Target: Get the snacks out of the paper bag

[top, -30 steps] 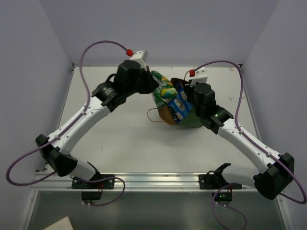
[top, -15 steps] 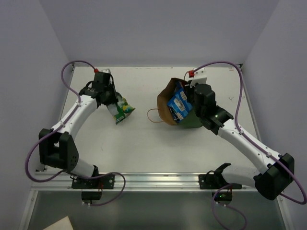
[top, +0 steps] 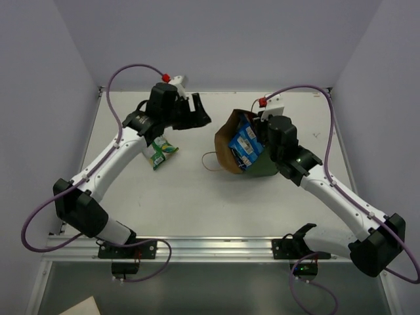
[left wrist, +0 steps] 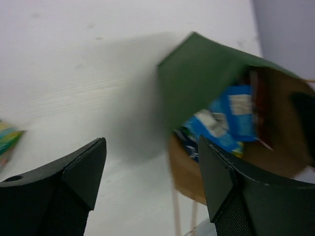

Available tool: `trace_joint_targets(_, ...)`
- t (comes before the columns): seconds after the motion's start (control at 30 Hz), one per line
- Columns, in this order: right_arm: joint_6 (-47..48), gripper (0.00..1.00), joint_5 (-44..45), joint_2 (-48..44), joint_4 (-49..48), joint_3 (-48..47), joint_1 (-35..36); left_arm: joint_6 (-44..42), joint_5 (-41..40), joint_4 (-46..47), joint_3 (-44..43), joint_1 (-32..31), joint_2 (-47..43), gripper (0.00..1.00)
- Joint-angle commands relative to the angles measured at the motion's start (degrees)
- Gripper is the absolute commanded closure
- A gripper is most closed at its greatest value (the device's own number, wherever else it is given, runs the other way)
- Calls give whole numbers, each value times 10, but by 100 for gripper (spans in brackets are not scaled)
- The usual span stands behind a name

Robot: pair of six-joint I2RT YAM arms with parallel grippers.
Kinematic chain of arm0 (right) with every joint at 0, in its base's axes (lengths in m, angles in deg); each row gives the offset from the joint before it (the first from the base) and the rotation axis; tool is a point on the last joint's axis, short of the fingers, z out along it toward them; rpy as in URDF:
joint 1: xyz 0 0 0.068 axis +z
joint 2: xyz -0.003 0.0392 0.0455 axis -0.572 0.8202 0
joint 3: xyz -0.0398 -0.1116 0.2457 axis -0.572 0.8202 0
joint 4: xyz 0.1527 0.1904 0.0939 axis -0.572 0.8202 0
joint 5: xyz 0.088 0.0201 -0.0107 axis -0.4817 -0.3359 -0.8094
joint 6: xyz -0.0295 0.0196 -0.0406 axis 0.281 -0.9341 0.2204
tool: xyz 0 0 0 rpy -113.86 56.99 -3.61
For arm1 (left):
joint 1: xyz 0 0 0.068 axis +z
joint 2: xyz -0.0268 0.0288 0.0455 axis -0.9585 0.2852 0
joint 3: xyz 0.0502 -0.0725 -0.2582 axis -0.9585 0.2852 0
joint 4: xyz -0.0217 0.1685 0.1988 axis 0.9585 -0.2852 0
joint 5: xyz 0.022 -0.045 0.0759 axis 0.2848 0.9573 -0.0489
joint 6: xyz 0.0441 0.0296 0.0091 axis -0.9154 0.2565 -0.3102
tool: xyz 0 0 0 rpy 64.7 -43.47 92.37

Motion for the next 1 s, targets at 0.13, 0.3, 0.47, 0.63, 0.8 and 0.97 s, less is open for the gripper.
trace_joint_targets(0.13, -29, 100, -18, -29, 21, -28, -3, 108, -9, 96, -77, -161, 47, 25)
trace_joint_targets(0.3, -55, 100, -19, -25, 37, -39, -3, 137, -60, 146, -81, -210, 108, 25)
trace_joint_targets(0.47, -82, 100, -31, -25, 41, -36, -2, 160, -78, 174, -91, -216, 162, 27)
trace_joint_targets(0.63, -90, 100, -40, -24, 38, -29, -3, 154, -115, 174, -119, -215, 204, 34)
trace_joint_targets(0.8, -93, 100, -44, -24, 41, -23, -2, 153, -110, 187, -121, -216, 216, 59)
trace_joint_targets(0.97, -95, 100, -49, -20, 40, -20, -3, 154, -116, 212, -99, -216, 208, 76)
